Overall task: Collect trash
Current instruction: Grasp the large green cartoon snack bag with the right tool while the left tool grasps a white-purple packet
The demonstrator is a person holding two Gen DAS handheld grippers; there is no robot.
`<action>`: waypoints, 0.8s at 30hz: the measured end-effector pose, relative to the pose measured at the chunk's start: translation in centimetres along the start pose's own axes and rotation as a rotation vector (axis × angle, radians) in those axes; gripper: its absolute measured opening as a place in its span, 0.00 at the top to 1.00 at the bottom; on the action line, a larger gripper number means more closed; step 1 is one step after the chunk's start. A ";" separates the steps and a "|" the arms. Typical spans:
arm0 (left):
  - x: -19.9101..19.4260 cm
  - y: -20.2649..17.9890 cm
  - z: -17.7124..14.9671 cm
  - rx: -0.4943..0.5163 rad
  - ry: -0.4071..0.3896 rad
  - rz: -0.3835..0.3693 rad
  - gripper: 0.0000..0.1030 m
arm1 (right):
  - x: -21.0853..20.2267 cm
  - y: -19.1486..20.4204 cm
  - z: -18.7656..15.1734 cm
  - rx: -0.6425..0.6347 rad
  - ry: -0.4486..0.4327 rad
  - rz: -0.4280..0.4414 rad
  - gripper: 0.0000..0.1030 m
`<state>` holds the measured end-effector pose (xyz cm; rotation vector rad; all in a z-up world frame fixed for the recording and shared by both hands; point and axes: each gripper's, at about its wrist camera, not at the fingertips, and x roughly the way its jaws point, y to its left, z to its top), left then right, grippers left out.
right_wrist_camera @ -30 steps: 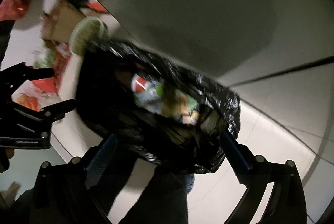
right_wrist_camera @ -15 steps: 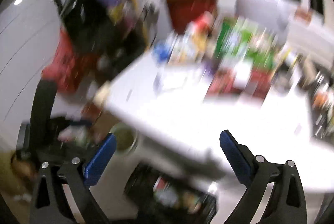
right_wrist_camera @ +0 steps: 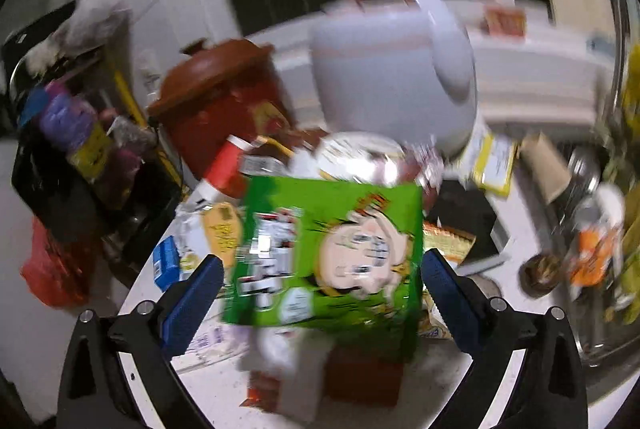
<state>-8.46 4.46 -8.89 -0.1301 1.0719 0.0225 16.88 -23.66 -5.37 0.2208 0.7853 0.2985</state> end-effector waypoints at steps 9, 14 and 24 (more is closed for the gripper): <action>0.5 1.6 0.1 -0.063 0.018 0.005 0.13 | 2.0 -4.2 -0.8 0.205 0.077 0.180 0.54; 1.2 0.0 1.5 -0.009 0.006 -0.010 0.13 | -0.8 -3.6 0.0 0.209 0.043 0.267 0.72; 5.3 -4.5 9.3 0.281 -0.163 -0.014 0.13 | -8.4 -2.0 1.5 0.217 -0.050 0.438 0.79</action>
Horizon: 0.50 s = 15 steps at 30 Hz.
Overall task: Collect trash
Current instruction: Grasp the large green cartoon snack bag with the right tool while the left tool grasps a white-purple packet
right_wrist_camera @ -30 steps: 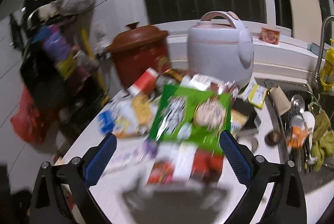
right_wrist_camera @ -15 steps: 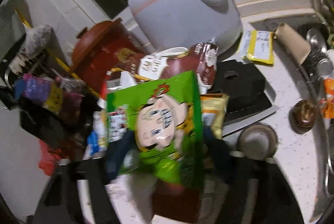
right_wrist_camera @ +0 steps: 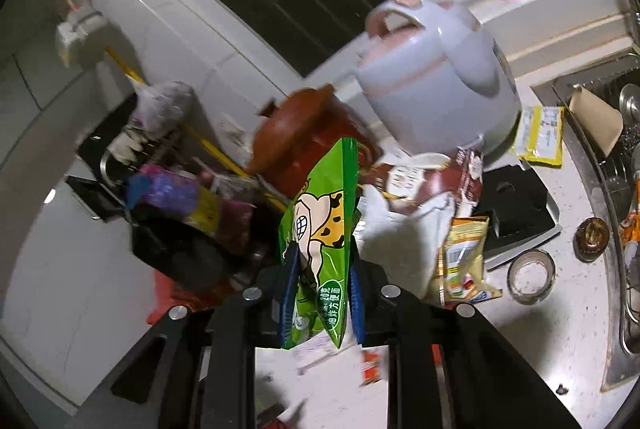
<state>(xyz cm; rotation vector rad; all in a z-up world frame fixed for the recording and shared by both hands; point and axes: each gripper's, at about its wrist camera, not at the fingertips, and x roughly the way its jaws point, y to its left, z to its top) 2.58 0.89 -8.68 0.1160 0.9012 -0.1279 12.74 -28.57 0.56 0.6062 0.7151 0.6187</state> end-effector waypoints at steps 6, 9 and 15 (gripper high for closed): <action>4.0 0.0 3.7 0.115 0.031 -0.110 0.13 | -3.8 0.5 0.0 0.058 -0.037 0.056 0.79; 6.0 -0.1 4.0 0.174 0.099 -0.192 0.23 | -5.0 0.5 -0.3 0.060 -0.046 0.049 0.79; 6.1 0.5 4.5 0.178 0.079 -0.290 0.55 | -5.9 -0.5 -1.3 0.099 -0.056 0.034 0.79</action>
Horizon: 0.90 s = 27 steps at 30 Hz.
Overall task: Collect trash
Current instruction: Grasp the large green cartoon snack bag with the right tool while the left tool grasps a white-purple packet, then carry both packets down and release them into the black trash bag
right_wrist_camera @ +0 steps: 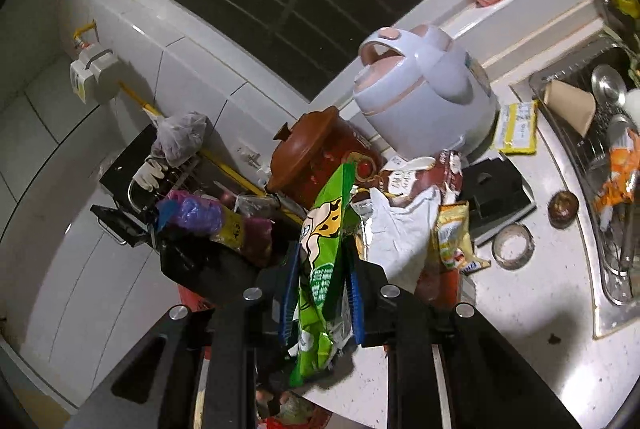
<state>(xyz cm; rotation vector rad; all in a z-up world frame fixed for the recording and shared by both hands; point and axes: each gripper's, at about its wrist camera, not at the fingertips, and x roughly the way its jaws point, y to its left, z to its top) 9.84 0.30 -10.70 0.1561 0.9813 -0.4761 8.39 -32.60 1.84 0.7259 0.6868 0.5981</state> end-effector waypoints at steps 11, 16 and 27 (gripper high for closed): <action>-2.6 1.7 -2.9 -0.247 -0.071 -0.187 0.63 | 1.5 -0.1 -0.7 0.034 0.026 0.005 0.80; -4.5 2.6 -5.5 -0.405 -0.115 -0.287 0.63 | 2.7 0.4 -1.0 0.022 0.050 0.010 0.81; -10.2 3.7 -8.6 -0.523 -0.219 -0.376 0.63 | 5.0 3.4 -2.3 -0.043 0.127 0.056 0.87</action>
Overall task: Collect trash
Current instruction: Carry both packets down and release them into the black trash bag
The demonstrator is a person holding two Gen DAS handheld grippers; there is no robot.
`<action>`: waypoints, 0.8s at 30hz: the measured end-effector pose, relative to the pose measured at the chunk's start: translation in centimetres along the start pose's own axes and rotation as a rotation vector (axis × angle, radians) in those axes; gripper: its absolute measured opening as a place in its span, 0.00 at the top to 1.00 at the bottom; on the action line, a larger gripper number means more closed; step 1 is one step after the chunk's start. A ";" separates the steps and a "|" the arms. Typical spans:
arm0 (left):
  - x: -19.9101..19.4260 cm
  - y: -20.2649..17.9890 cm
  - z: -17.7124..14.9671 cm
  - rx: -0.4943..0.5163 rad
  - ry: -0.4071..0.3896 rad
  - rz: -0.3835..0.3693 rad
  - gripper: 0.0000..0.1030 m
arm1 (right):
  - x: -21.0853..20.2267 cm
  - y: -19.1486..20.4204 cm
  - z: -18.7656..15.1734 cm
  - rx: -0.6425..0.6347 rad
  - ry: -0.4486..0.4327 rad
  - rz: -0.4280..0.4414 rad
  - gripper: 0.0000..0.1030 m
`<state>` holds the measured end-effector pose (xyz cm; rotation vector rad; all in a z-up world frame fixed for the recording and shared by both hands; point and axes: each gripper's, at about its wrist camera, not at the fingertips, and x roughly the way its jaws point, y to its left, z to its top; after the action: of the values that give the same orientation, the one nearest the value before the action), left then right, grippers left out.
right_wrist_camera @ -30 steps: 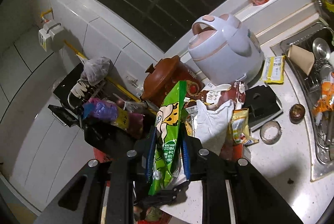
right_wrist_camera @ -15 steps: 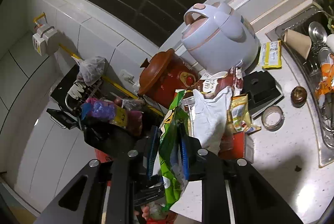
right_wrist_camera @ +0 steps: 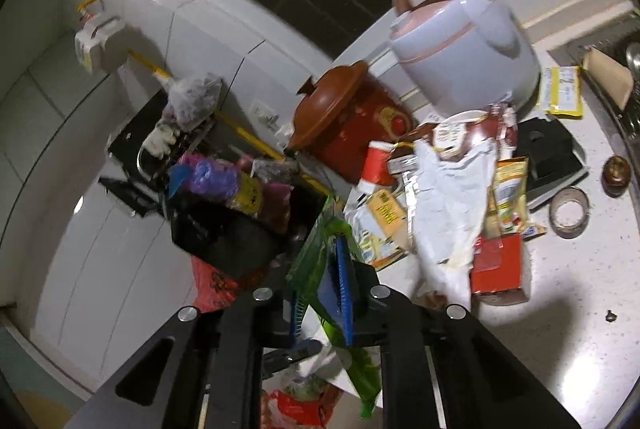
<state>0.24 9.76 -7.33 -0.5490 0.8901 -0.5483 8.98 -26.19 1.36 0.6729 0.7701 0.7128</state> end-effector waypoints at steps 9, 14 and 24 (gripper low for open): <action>-2.4 1.1 -1.2 -0.062 -0.042 0.004 0.63 | 2.7 1.0 -0.9 -0.020 0.067 -0.005 0.92; -3.8 1.3 -2.1 -0.078 -0.064 -0.010 0.63 | 3.2 2.4 -1.3 -0.055 0.105 0.017 0.92; -8.8 -0.3 -8.5 -0.078 -0.010 -0.005 0.63 | 3.7 5.9 -6.9 -0.161 0.333 0.042 0.93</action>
<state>-11.40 13.39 -6.53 -0.6240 0.9040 -0.5169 3.54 -18.06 0.69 0.4291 0.9933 0.9289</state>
